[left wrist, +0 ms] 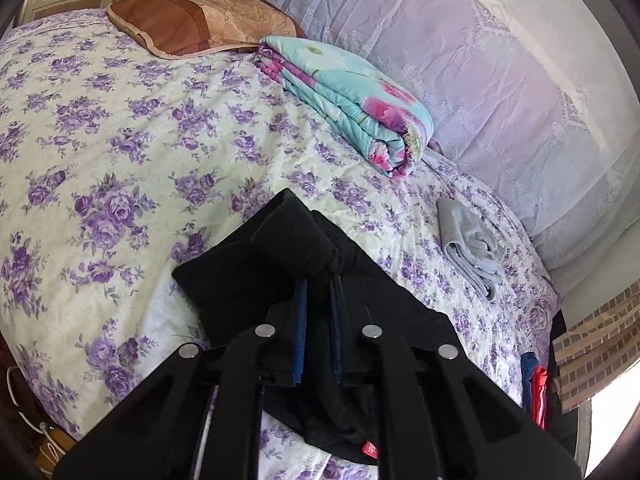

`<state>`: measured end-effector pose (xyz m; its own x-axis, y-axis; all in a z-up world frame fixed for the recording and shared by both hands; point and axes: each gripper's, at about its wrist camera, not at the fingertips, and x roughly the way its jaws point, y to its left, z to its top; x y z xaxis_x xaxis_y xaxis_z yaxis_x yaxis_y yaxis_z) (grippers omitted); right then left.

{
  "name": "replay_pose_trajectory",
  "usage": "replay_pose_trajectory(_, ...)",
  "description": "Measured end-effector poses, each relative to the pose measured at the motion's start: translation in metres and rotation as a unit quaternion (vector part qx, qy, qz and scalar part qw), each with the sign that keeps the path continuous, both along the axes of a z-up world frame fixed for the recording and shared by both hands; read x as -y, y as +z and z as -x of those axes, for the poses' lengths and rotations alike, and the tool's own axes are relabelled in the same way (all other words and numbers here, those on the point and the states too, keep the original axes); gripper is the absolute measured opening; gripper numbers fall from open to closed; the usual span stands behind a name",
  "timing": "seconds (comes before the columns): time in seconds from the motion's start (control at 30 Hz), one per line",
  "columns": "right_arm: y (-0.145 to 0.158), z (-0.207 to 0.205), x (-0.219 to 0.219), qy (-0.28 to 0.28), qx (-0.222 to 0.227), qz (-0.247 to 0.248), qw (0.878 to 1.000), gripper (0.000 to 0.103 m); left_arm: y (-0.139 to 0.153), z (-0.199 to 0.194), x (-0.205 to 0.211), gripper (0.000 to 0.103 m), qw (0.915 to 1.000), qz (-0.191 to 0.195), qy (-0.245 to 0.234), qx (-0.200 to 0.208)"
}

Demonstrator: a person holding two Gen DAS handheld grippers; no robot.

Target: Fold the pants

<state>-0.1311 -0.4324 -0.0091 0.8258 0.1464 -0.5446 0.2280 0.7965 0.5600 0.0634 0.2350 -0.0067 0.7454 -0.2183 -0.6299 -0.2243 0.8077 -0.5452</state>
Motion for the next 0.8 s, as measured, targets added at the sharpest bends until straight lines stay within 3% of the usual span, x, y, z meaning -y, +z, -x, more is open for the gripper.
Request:
replay_pose_trajectory(0.07, -0.004, 0.000, 0.003, -0.001, -0.001, -0.012, 1.000, 0.053, 0.007, -0.005, 0.003, 0.010, 1.0000, -0.001, -0.004, 0.005)
replay_pose_trajectory(0.13, -0.010, -0.002, 0.006, -0.002, -0.008, -0.026, 1.000, 0.039, 0.013, -0.009, 0.005, 0.010, 0.9999, 0.001, -0.006, 0.009)
replay_pose_trajectory(0.2, -0.019, -0.003, 0.011, -0.003, -0.016, -0.048, 0.999, 0.033, 0.016, -0.011, 0.006, 0.010, 0.9999, 0.002, -0.005, 0.012)
replay_pose_trajectory(0.5, -0.042, -0.011, 0.025, -0.025, -0.047, -0.056, 0.997, 0.030, 0.012, -0.017, 0.003, 0.010, 1.0000, -0.001, -0.002, 0.006)
replay_pose_trajectory(0.57, -0.049, -0.017, 0.026, -0.021, -0.048, -0.059, 0.997, 0.008, 0.009, -0.017, 0.000, 0.010, 1.0000, 0.001, 0.000, 0.003)
replay_pose_trajectory(0.6, -0.049, -0.016, 0.026, -0.021, -0.041, -0.063, 0.997, 0.003, 0.008, -0.016, -0.002, 0.010, 1.0000, 0.005, 0.002, 0.003)
replay_pose_trajectory(0.8, 0.013, -0.011, 0.018, -0.009, 0.042, -0.007, 0.999, 0.003, 0.031, -0.009, -0.004, 0.010, 0.9996, 0.007, -0.009, 0.028)
